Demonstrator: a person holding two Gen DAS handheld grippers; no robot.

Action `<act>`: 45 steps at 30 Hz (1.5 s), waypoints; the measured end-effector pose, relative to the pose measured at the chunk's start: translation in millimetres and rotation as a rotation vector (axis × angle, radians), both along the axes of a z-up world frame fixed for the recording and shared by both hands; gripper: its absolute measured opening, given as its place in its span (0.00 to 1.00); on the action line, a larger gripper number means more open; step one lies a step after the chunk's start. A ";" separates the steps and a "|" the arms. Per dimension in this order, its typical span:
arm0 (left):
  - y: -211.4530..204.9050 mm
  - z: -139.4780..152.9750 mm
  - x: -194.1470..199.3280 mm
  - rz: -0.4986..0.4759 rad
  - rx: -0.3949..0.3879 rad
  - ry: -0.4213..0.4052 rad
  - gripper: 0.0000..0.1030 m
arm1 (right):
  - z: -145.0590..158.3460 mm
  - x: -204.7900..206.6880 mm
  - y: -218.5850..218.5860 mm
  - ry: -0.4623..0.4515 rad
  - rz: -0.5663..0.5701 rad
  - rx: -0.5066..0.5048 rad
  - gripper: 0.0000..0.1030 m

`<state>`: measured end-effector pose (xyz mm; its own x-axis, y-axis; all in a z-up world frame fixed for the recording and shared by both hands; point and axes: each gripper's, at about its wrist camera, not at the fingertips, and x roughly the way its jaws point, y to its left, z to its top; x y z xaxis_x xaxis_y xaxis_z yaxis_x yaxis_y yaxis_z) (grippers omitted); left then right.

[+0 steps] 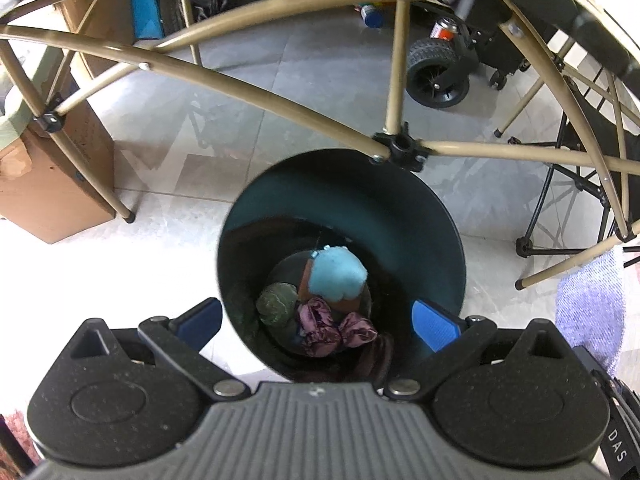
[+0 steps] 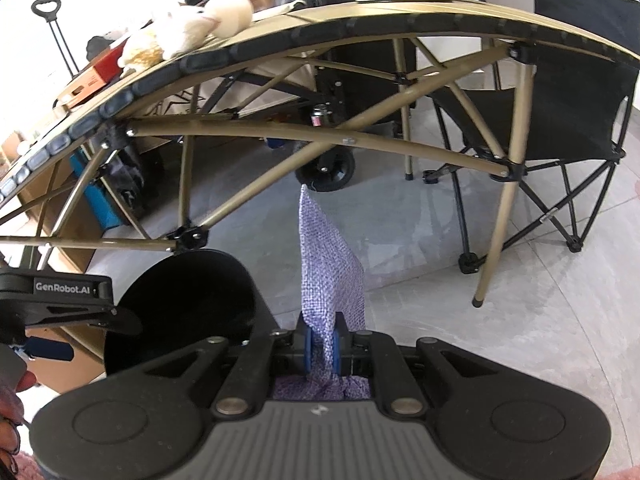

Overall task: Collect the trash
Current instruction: 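Move the right tool over the bin and open it to drop the lavender pouch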

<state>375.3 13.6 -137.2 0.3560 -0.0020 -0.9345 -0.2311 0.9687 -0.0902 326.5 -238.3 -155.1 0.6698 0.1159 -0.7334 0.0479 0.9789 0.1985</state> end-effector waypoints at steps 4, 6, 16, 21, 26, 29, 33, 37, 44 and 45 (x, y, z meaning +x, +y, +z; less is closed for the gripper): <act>14.8 5.4 -5.9 0.014 -0.005 -0.011 1.00 | 4.4 1.3 15.1 -0.017 0.032 -0.001 0.09; 21.4 8.0 -9.0 0.018 -0.007 -0.016 1.00 | 6.5 3.1 24.2 -0.023 0.051 -0.002 0.09; 63.9 11.9 -24.6 0.067 0.001 -0.027 1.00 | 10.6 12.7 70.3 -0.032 0.139 0.004 0.09; 87.0 11.4 -35.5 0.090 0.008 -0.030 1.00 | 8.5 19.9 92.0 -0.022 0.174 -0.001 0.09; 111.2 7.5 -43.8 0.122 0.012 -0.020 1.00 | 4.5 26.5 110.0 -0.013 0.200 -0.001 0.09; 123.7 4.3 -48.4 0.143 0.013 -0.013 1.00 | 2.1 34.0 125.0 -0.009 0.216 -0.002 0.09; 136.2 2.7 -53.1 0.160 0.009 -0.011 1.00 | -4.4 44.1 143.4 0.013 0.229 -0.003 0.09; 140.5 1.5 -55.7 0.164 0.005 -0.010 1.00 | -12.6 53.0 158.9 0.049 0.240 0.002 0.09; 144.6 -1.8 -58.1 0.160 0.000 0.002 1.00 | -25.9 65.0 175.9 0.103 0.246 -0.011 0.09; 145.3 -2.1 -58.5 0.161 -0.001 0.004 1.00 | -28.0 66.5 176.9 0.112 0.244 -0.014 0.09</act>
